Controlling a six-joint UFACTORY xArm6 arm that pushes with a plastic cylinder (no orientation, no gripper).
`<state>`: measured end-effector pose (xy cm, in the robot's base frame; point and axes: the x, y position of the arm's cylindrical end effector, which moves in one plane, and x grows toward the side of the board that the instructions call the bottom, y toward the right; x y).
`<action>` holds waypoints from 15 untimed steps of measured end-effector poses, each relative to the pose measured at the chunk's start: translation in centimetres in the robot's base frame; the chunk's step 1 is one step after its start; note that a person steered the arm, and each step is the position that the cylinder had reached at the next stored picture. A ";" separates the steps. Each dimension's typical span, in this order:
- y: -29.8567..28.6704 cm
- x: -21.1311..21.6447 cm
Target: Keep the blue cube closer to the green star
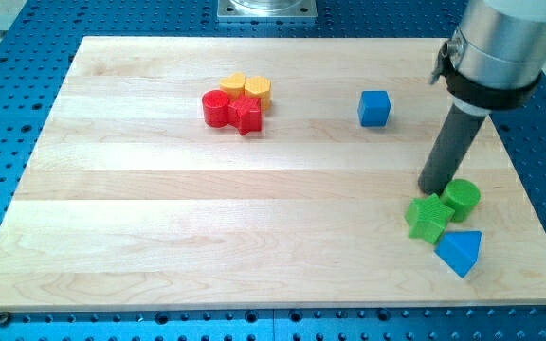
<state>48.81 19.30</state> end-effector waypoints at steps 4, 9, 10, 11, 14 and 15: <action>0.3 -3.5; -2.2 -17.7; -1.4 -13.6; -1.9 -8.9; -0.5 -15.3; -2.9 -18.9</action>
<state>29.95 16.41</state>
